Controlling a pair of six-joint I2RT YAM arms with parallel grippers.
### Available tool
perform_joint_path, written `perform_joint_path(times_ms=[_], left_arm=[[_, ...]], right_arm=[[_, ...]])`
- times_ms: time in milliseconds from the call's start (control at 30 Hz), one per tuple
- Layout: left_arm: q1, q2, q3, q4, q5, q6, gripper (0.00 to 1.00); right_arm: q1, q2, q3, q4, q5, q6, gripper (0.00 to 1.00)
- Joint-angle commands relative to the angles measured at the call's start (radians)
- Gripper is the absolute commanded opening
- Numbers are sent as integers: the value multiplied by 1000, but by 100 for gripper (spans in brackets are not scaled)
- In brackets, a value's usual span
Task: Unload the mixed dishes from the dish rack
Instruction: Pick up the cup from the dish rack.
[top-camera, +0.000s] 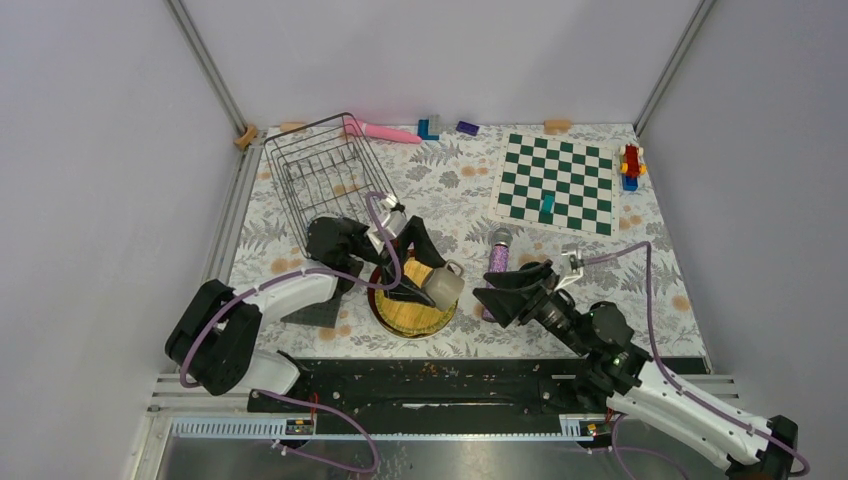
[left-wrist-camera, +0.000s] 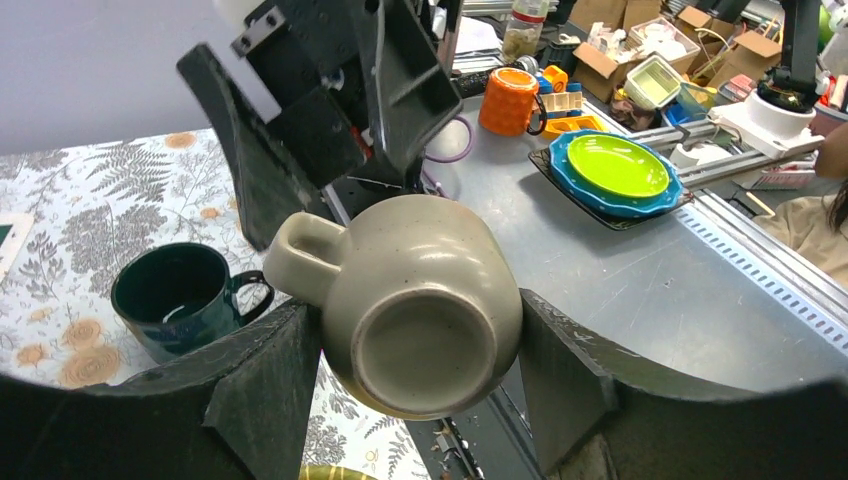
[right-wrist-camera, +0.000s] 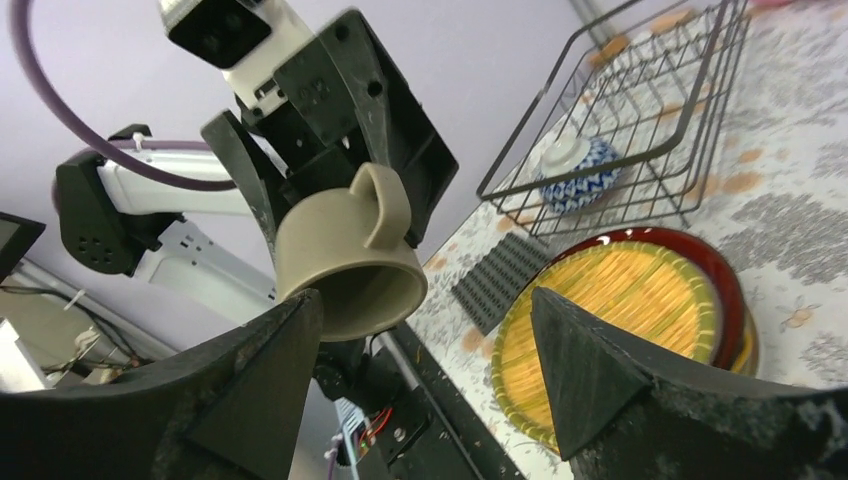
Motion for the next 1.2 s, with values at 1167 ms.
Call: perform_joint_path(times_ms=[1167], left_arm=[[-50,71,191,129,-28,-162,0]], right_arm=[[2,261,-43,541,-190,-181,64]])
